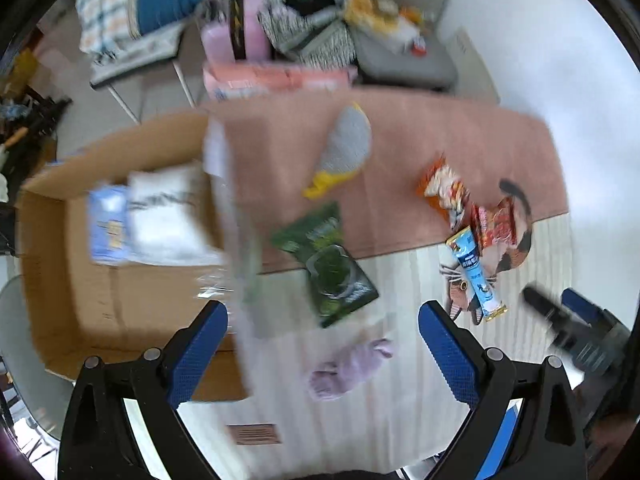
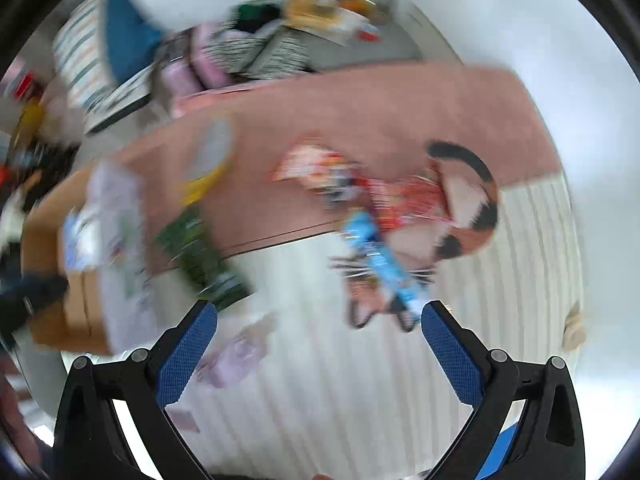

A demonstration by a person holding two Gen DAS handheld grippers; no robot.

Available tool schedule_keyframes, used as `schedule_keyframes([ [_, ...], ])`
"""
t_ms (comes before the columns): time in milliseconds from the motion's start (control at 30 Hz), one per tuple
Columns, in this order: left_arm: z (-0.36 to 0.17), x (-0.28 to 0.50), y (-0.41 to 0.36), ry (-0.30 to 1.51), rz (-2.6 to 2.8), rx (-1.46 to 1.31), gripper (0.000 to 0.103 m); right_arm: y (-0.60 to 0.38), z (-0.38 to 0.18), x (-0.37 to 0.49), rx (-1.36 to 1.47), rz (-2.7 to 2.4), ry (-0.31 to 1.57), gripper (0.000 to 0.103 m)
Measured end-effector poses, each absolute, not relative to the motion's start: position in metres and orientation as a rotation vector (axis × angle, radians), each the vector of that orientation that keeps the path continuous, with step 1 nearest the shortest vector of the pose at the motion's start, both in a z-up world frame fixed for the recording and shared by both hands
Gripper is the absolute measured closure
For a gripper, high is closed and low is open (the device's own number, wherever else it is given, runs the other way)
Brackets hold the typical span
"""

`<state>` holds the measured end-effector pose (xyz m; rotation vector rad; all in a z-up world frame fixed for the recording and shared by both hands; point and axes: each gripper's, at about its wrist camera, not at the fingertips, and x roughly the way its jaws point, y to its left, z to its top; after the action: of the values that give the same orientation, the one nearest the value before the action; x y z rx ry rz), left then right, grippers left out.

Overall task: Organize soft objects
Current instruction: 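Grasp the red floral snack bag with the right tool while the left tool grasps the green snack bag, then carry both bags over the box, release them inside, open both tools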

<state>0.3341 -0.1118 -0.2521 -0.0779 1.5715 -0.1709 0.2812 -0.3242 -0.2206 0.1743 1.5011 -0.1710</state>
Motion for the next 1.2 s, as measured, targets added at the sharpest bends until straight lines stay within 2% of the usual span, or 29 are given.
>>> schedule_keyframes([
  [200,-0.321,0.351,-0.151,1.704,-0.105,-0.068,0.005,-0.449,-0.298,0.308,0.620,-0.362,1.534,0.000],
  [300,-0.348,0.358,-0.157,1.756,-0.068,-0.077,0.005,-0.477,-0.335,0.320,0.766,-0.434,1.535,0.004],
  [500,-0.384,0.366,-0.151,1.836,0.001,-0.153,0.005,-0.496,-0.400,0.338,0.931,-0.524,1.596,0.023],
  [533,-0.386,0.367,-0.150,1.840,0.007,-0.154,0.005,-0.495,-0.406,0.340,0.939,-0.525,1.611,0.036],
  [567,-0.389,0.367,-0.149,1.846,0.016,-0.152,0.005,-0.493,-0.411,0.342,0.932,-0.512,1.628,0.043],
  [667,-0.398,0.367,-0.147,1.868,0.020,-0.165,0.005,-0.474,-0.412,0.352,0.687,-0.406,1.718,0.049],
  [767,-0.411,0.367,-0.147,1.898,0.021,-0.143,0.005,-0.455,-0.411,0.350,0.394,-0.273,1.809,0.050],
  [900,-0.428,0.363,-0.148,1.938,0.018,-0.121,0.006,-0.444,-0.410,0.336,0.163,-0.219,1.854,0.050],
  [967,-0.435,0.360,-0.150,1.943,0.027,-0.095,0.031,-0.443,-0.411,0.335,0.159,-0.223,1.854,0.046],
  [1000,-0.434,0.358,-0.152,1.931,0.039,-0.065,0.034,-0.444,-0.413,0.332,0.163,-0.231,1.855,0.044],
  [1100,-0.424,0.352,-0.161,1.882,0.018,-0.006,0.060,-0.447,-0.423,0.334,0.193,-0.271,1.857,0.042],
  [1133,-0.419,0.350,-0.162,1.863,0.017,0.012,0.065,-0.453,-0.422,0.339,0.214,-0.284,1.830,0.043],
  [1200,-0.410,0.346,-0.166,1.826,0.007,0.042,0.069,-0.451,-0.422,0.341,0.230,-0.292,1.805,0.053],
])
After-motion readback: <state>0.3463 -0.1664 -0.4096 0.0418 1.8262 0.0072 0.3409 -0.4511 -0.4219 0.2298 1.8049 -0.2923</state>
